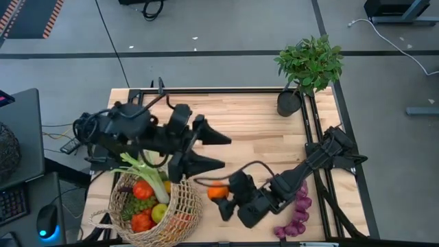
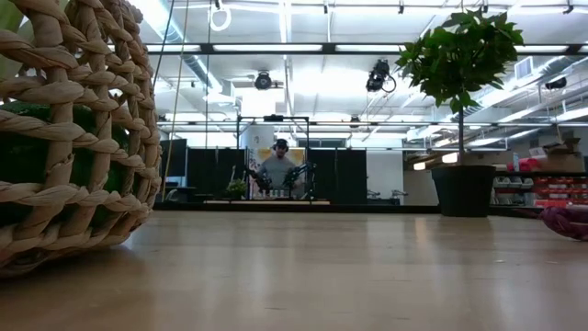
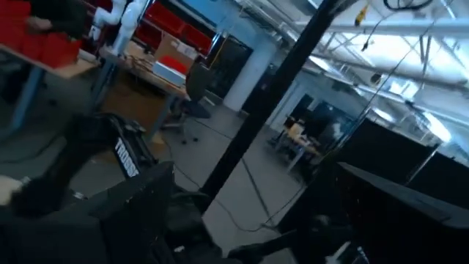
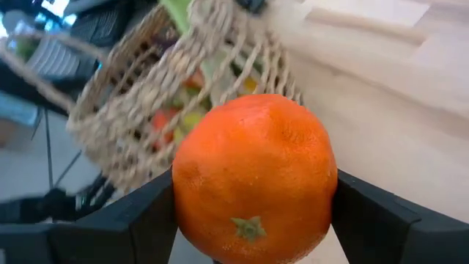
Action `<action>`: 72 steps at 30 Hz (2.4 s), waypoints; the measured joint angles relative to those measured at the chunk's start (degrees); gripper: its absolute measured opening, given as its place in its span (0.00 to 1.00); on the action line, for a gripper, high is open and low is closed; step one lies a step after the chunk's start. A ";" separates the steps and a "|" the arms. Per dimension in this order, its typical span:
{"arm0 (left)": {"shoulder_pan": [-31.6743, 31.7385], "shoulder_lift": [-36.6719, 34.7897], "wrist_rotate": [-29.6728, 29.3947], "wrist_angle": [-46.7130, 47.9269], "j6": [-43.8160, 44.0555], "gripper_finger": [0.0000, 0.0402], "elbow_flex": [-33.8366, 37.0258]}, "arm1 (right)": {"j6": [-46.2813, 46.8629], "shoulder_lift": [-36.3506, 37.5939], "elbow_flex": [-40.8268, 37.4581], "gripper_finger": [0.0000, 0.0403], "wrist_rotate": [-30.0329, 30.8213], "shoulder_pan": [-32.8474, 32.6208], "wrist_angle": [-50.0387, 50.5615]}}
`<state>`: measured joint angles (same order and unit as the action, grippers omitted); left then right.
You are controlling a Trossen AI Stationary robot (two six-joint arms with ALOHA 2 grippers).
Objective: Build produce basket
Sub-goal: Put the orange into the basket
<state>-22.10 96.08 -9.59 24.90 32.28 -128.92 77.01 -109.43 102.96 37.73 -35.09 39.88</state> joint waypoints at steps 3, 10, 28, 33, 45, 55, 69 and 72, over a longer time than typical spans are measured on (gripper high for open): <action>-0.27 -1.98 -0.53 3.85 -5.00 0.95 0.04 | -0.05 0.14 -0.02 0.76 -1.95 1.98 0.02; -0.33 -7.31 -2.87 18.97 -11.11 0.94 -0.01 | 0.66 0.87 -0.02 0.76 -6.47 4.76 1.97; -5.84 -17.76 -15.70 54.22 -13.01 0.93 8.91 | 0.88 0.87 -0.02 0.76 -7.34 10.46 -1.98; -5.82 -33.64 -15.81 41.14 -8.43 0.93 32.03 | 0.83 0.87 -0.04 0.76 -6.58 10.80 -3.91; -5.82 -64.80 -15.70 4.86 2.66 0.93 70.92 | -19.91 0.87 -0.09 0.76 -5.41 13.14 -31.14; -5.84 -61.60 -13.24 -5.04 -7.67 0.93 70.75 | -22.44 0.68 -0.07 0.76 -10.28 16.17 -35.65; -5.84 -57.47 -14.38 -4.94 -9.58 0.93 61.75 | -30.25 -3.58 0.77 0.79 -13.89 16.10 -50.83; -5.82 -57.19 -14.38 -5.00 -8.94 0.93 59.94 | -33.61 -6.05 4.98 0.79 -15.73 15.98 -49.63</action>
<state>-27.92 38.89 -23.97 19.90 23.34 -68.98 43.41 -115.47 107.94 22.00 -19.11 -9.76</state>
